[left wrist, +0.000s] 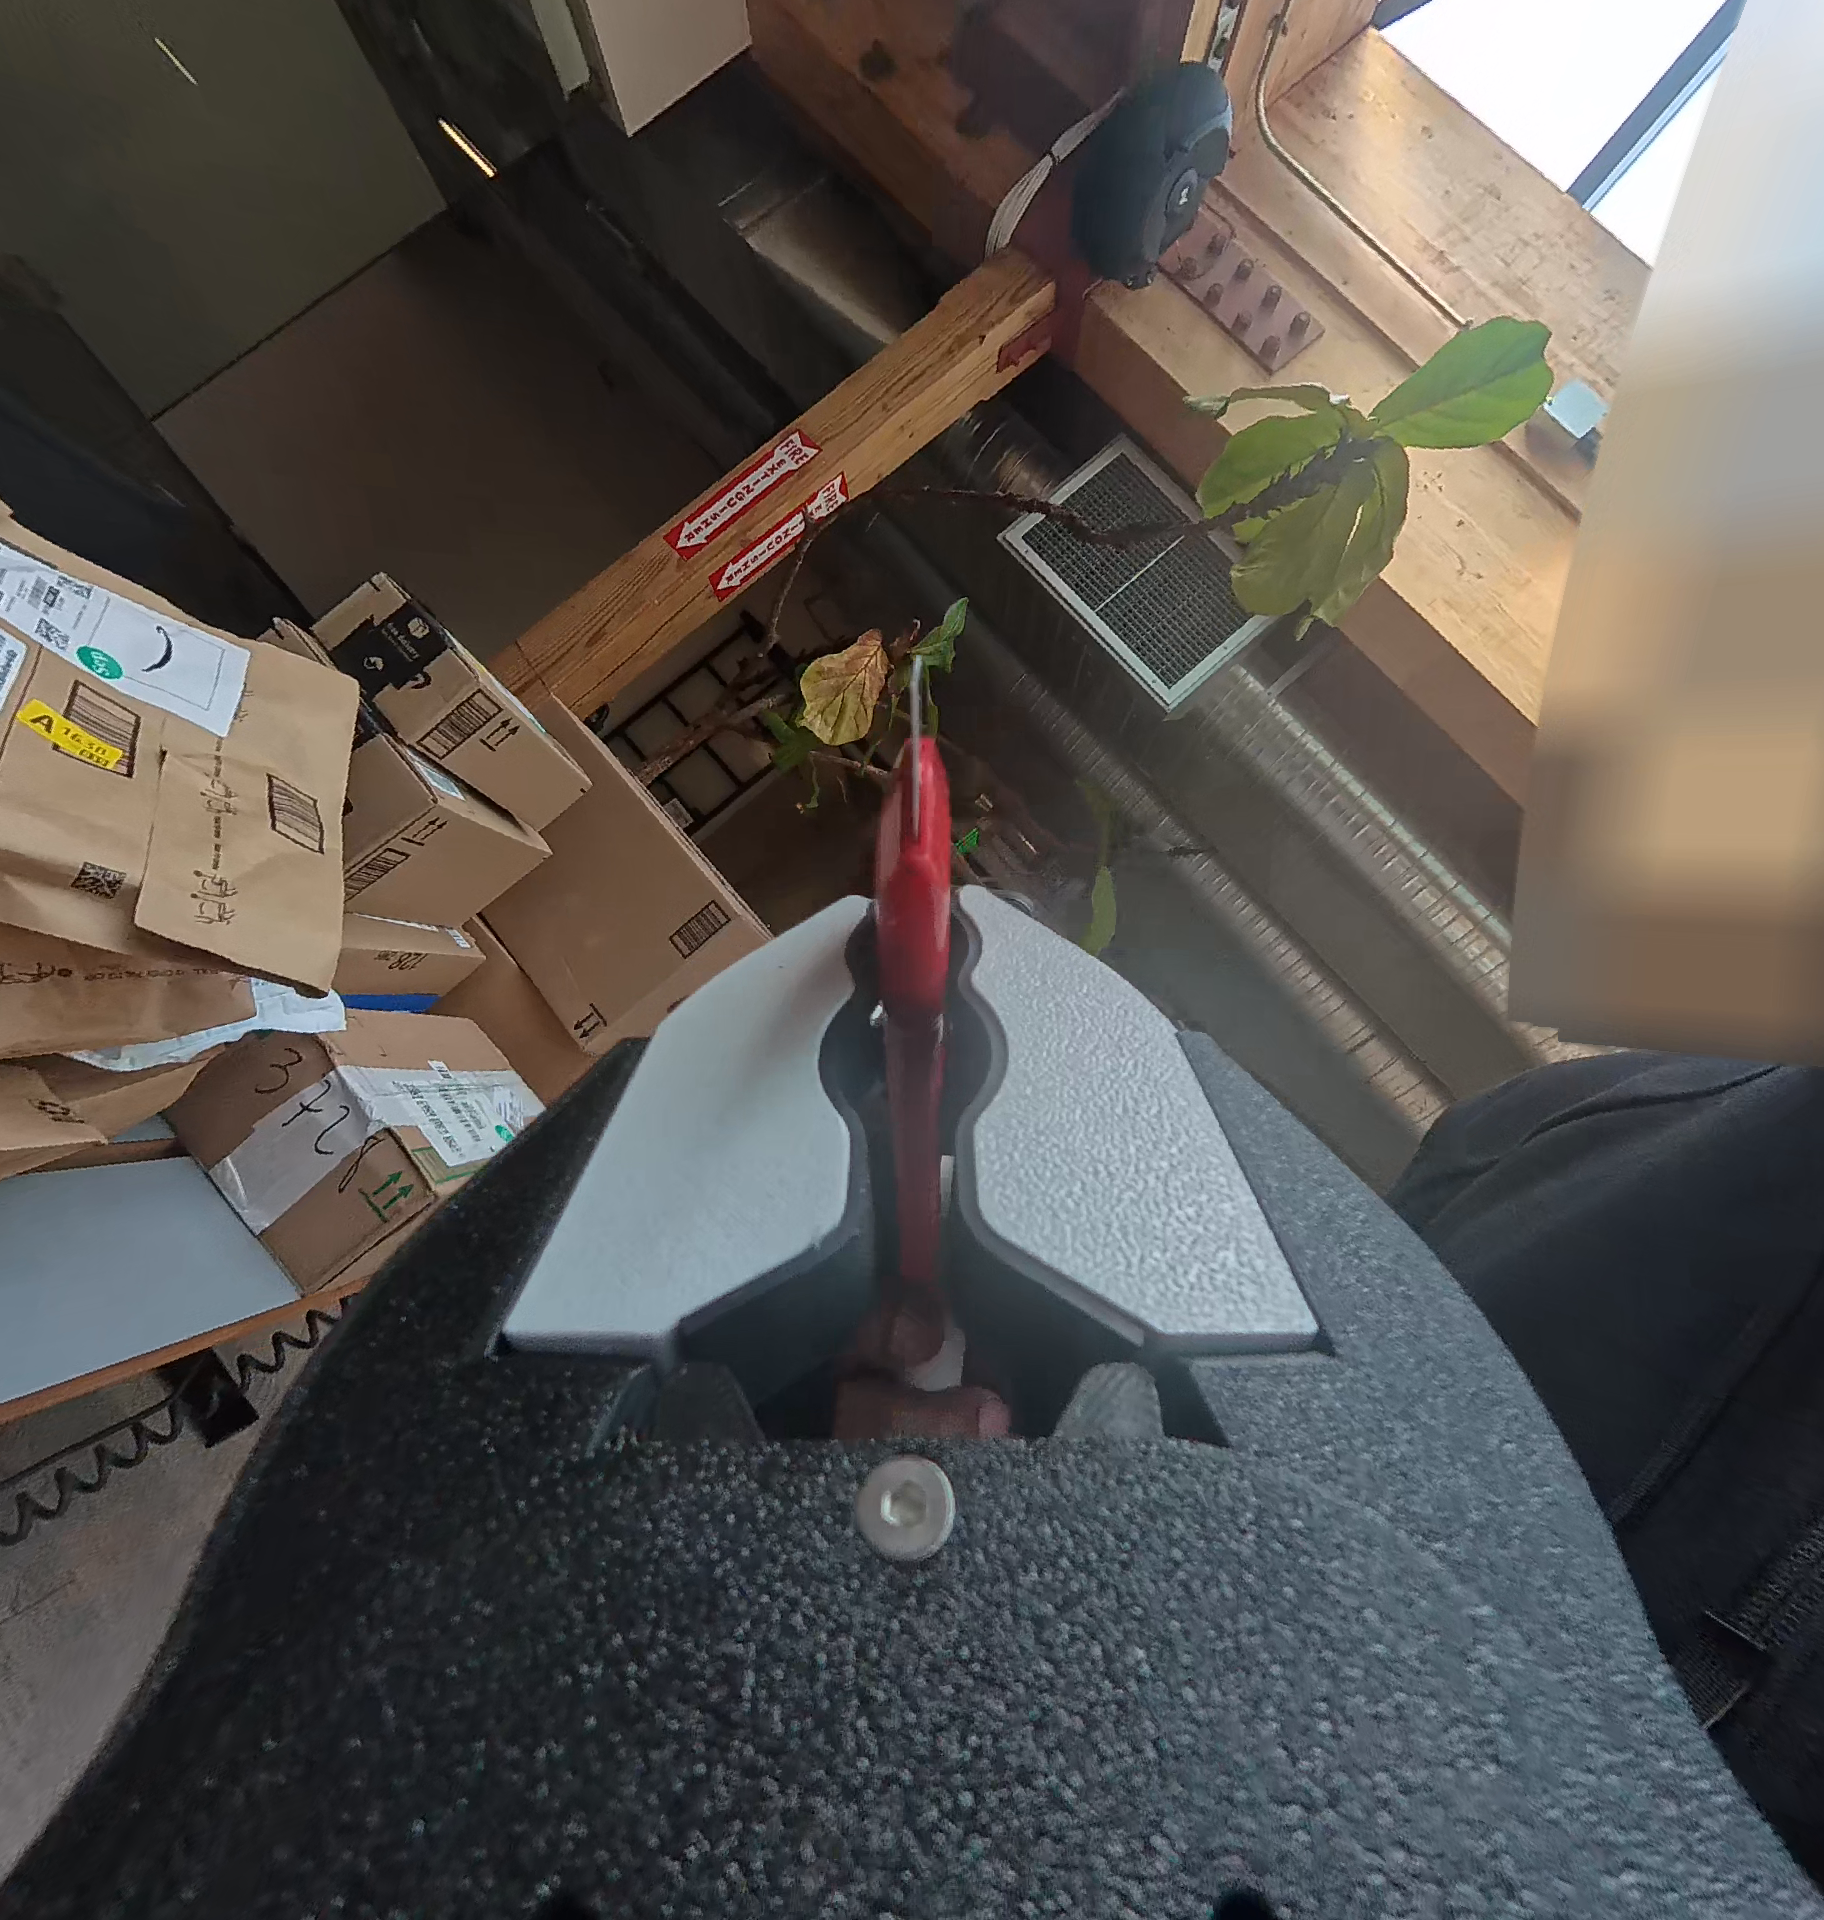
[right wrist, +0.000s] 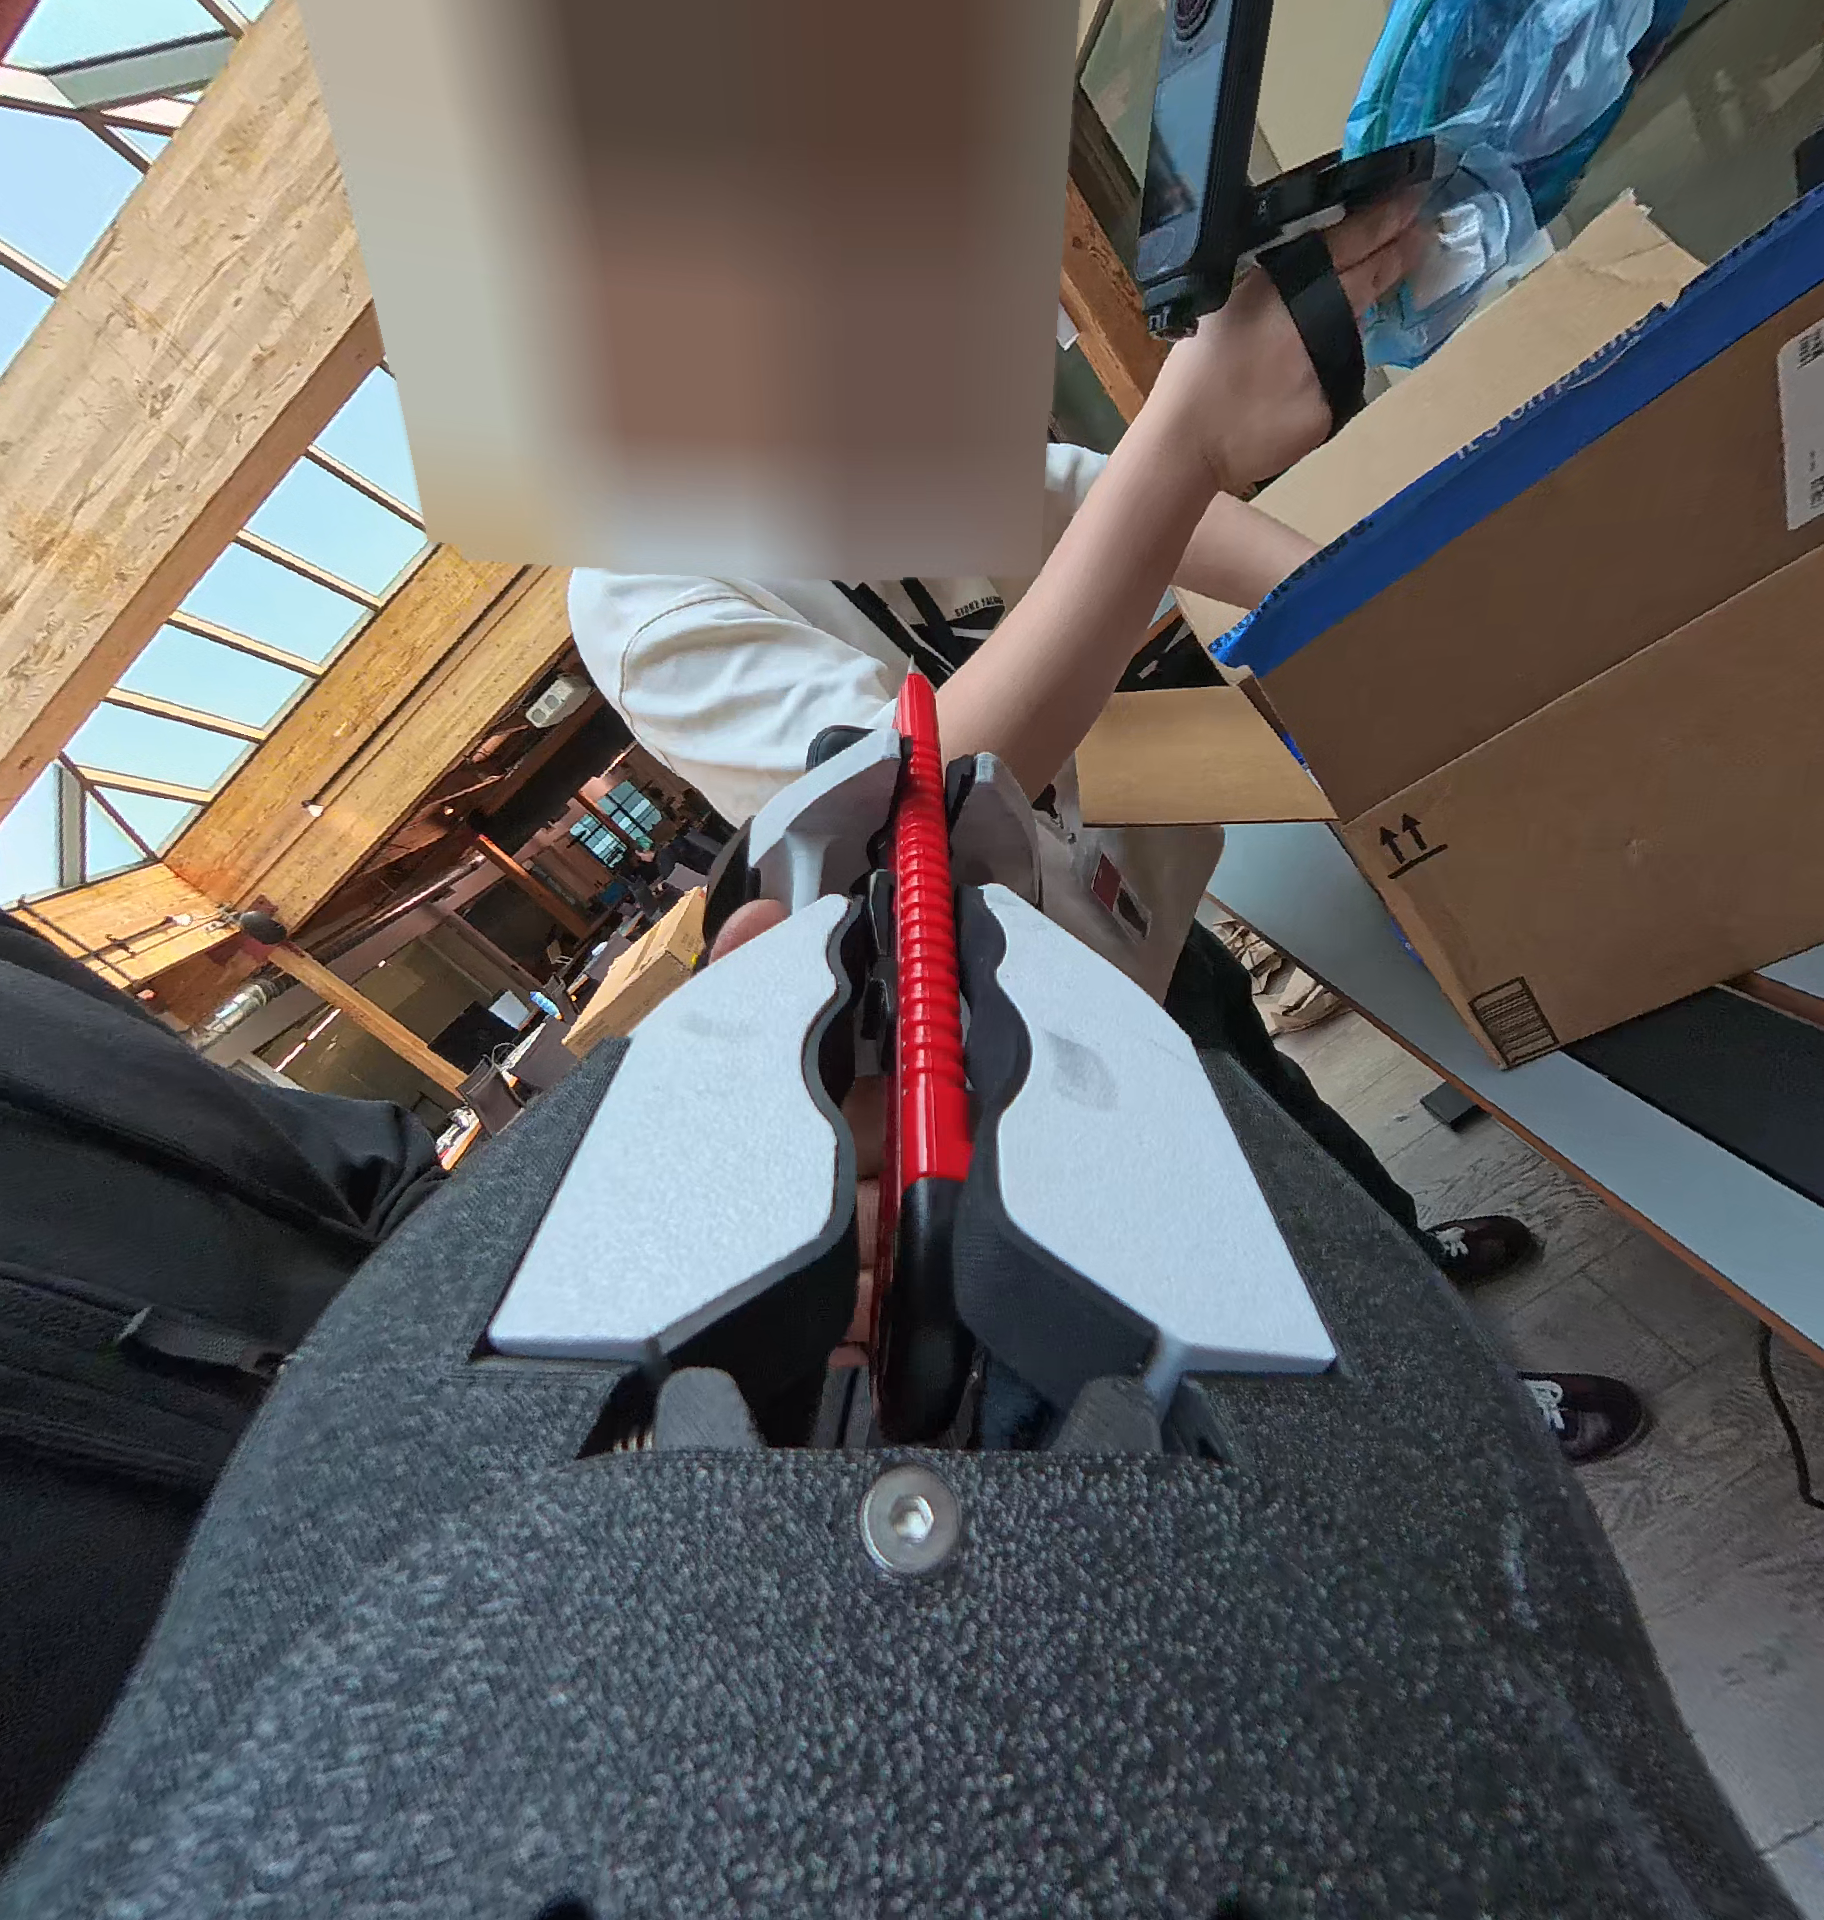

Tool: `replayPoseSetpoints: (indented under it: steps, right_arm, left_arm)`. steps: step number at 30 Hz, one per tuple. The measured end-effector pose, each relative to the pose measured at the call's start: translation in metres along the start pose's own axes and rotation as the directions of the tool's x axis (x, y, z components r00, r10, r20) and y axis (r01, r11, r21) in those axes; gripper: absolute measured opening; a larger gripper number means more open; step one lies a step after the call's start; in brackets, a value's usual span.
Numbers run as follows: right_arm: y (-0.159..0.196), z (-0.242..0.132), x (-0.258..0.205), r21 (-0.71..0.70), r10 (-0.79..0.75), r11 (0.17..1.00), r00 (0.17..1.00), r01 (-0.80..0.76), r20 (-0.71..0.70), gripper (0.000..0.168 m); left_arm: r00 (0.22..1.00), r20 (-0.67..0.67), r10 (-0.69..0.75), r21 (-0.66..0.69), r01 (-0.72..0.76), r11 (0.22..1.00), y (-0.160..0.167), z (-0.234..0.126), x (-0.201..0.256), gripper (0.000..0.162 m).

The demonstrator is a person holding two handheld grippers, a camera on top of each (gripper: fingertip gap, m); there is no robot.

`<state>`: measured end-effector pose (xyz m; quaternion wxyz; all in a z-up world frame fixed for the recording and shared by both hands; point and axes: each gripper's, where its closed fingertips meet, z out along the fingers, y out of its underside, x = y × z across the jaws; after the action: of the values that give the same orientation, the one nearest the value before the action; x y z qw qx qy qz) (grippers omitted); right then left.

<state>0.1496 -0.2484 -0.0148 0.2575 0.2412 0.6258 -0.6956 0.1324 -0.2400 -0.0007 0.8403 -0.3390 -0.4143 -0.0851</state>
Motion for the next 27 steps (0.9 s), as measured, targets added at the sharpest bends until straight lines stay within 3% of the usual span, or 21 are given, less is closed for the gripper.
replayPoseSetpoints:
  steps: [1, 5, 8, 10, 13, 16, 19, 22, 27]
  right_arm:
    - [-0.001, -0.003, 0.000, 0.000, -0.016, 1.000, 1.000, 0.016, 0.005, 0.017]
    - [-0.002, -0.021, 0.009, -0.041, -0.215, 0.976, 0.972, 0.212, -0.095, 0.035]
    - [-0.001, -0.030, 0.003, -0.178, -0.528, 0.845, 0.839, 0.504, -0.132, 0.049]
    - [0.000, -0.033, -0.002, -0.285, -0.736, 0.666, 0.669, 0.689, -0.105, 0.059]
    - [0.011, -0.037, -0.011, -0.395, -0.931, 0.315, 0.363, 0.863, 0.049, 0.074]
    - [0.030, -0.039, -0.006, -0.459, -0.970, -0.017, 0.097, 0.888, 0.224, 0.075]
    - [0.041, -0.036, 0.004, -0.469, -0.945, -0.225, -0.074, 0.854, 0.317, 0.075]
    - [0.049, -0.032, 0.008, -0.459, -0.915, -0.313, -0.135, 0.832, 0.380, 0.077]
    - [0.062, -0.033, 0.011, -0.452, -0.885, -0.363, -0.148, 0.815, 0.442, 0.075]
  left_arm:
    - [1.000, 0.016, -0.003, -0.014, 0.003, 1.000, 0.000, 0.001, 0.000, 0.010]
    - [0.991, 0.118, -0.057, 0.014, 0.056, 0.998, -0.016, -0.003, -0.010, 0.010]
    - [0.972, 0.201, -0.122, -0.004, 0.125, 0.992, -0.016, -0.007, -0.018, 0.010]
    - [0.948, 0.257, -0.189, -0.021, 0.200, 0.979, -0.012, -0.010, -0.026, 0.010]
    - [0.913, 0.301, -0.276, -0.038, 0.301, 0.953, -0.009, -0.015, -0.032, 0.010]
    - [0.888, 0.342, -0.308, -0.067, 0.350, 0.934, -0.002, -0.018, -0.035, 0.010]
    - [0.867, 0.383, -0.320, -0.104, 0.385, 0.917, 0.008, -0.019, -0.037, 0.010]
    - [0.851, 0.419, -0.318, -0.135, 0.405, 0.905, 0.019, -0.019, -0.038, 0.010]
    - [0.837, 0.474, -0.275, -0.173, 0.394, 0.903, 0.023, -0.023, -0.039, 0.010]
